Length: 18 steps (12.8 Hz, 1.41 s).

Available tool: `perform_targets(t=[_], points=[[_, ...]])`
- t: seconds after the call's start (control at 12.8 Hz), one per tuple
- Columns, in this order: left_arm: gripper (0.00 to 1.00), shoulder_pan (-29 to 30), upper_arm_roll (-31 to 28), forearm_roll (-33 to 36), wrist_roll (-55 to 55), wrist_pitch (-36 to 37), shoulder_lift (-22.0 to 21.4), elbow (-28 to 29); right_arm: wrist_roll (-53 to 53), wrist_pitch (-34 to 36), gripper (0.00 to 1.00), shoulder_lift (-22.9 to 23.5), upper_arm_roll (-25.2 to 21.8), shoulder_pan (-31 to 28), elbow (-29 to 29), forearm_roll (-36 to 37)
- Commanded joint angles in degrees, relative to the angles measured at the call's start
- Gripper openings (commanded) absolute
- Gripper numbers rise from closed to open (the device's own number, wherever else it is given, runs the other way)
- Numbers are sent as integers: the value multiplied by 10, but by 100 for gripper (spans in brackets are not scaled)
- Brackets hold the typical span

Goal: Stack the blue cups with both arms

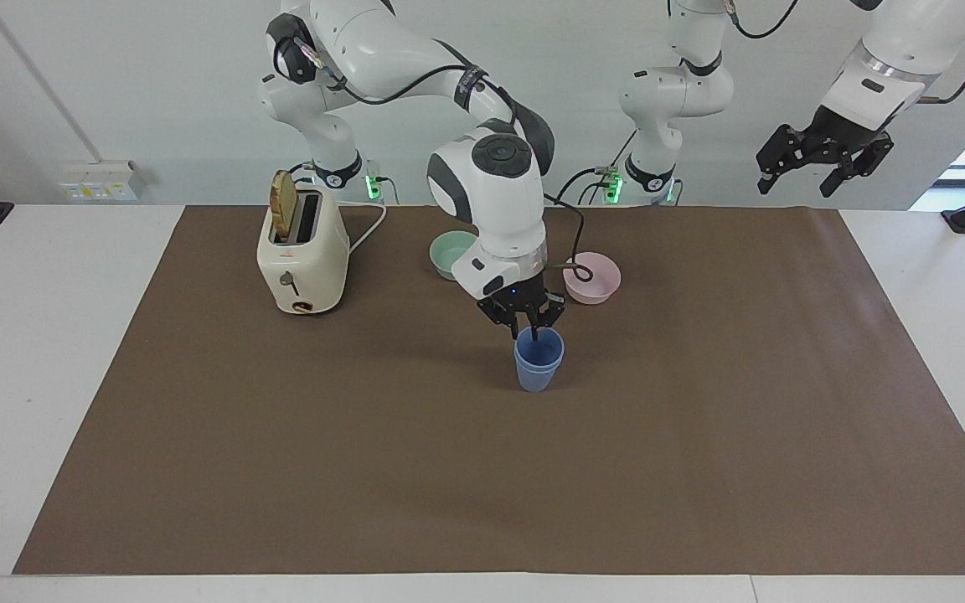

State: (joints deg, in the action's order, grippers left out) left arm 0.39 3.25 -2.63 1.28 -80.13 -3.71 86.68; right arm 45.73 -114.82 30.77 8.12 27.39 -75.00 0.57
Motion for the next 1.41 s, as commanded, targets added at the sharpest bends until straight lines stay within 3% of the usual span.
perform_targets(t=[0.0, 0.08, 0.39, 0.55, 1.02, 1.33], points=[[100, 5, 2, -3, -5, 5, -11, 9, -4, 2, 90, -32, 1, -7, -6, -13], [100, 5, 2, -3, -5, 5, -11, 9, -6, 11, 100, -54, -3, -11, -14, -12], [100, 5, 2, -2, -5, 5, -11, 9, -100, 76, 100, -162, -4, -81, -87, -12], [100, 5, 2, -3, -5, 5, -11, 9, -149, 141, 100, -199, -4, -126, -91, -12], [100, 5, 2, -2, -5, 5, -11, 9, -250, 263, 100, -262, -6, -232, -85, -1], [100, 5, 2, -3, -5, 5, -11, 9, -323, 296, 100, -273, -11, -255, -83, 0]])
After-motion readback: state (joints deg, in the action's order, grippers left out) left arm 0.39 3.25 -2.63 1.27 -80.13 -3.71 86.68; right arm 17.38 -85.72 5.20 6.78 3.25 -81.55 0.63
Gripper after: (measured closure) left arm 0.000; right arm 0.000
